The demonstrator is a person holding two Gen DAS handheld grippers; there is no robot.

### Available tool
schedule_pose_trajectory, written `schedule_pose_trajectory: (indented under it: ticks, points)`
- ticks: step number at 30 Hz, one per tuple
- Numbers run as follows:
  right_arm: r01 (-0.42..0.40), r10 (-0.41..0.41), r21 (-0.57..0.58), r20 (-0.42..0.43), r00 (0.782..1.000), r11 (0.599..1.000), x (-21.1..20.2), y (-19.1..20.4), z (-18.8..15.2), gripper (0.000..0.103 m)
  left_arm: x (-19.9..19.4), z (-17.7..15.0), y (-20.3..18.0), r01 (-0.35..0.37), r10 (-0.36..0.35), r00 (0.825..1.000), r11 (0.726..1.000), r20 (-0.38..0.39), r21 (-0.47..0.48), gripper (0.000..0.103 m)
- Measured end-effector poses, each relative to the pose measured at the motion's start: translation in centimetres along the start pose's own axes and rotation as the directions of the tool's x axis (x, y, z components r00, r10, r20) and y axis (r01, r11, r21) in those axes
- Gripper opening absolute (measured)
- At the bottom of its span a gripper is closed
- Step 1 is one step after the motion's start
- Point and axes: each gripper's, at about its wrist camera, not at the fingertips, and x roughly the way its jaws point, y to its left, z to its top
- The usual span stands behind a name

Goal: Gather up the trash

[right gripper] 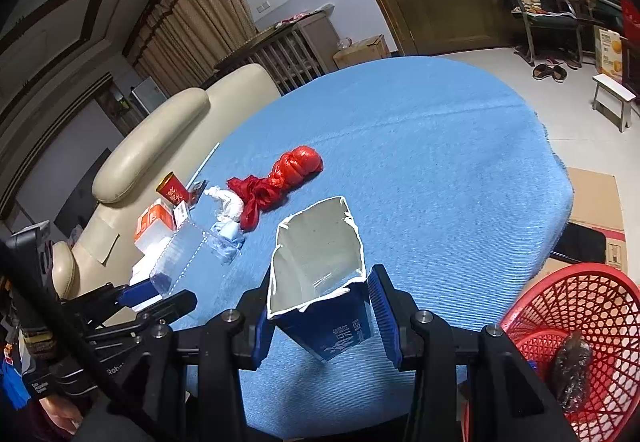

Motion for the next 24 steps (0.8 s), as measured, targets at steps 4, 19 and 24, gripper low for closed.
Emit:
schedule_pose_trajectory:
  ticks: [4, 19, 24]
  points:
    - [0.001, -0.001, 0.010, 0.015, 1.000, 1.000, -0.6, -0.5, 0.1, 0.046, -0.3, 0.3, -0.9, 0.012, -0.012, 1.000, 1.000, 0.003, 0.022, 0.053]
    - [0.032, -0.037, 0.069, 0.068, 0.997, 0.997, -3.9, -3.6, -0.2, 0.046, -1.2, 1.6, -5.6, 0.071, -0.073, 0.997, 0.986, 0.008, 0.153, 0.053]
    - [0.053, -0.062, 0.106, 0.079, 0.995, 0.993, -5.0, -5.3, -0.6, 0.046, -0.8, 2.2, -7.3, 0.095, -0.095, 0.995, 0.977, -0.008, 0.190, 0.053]
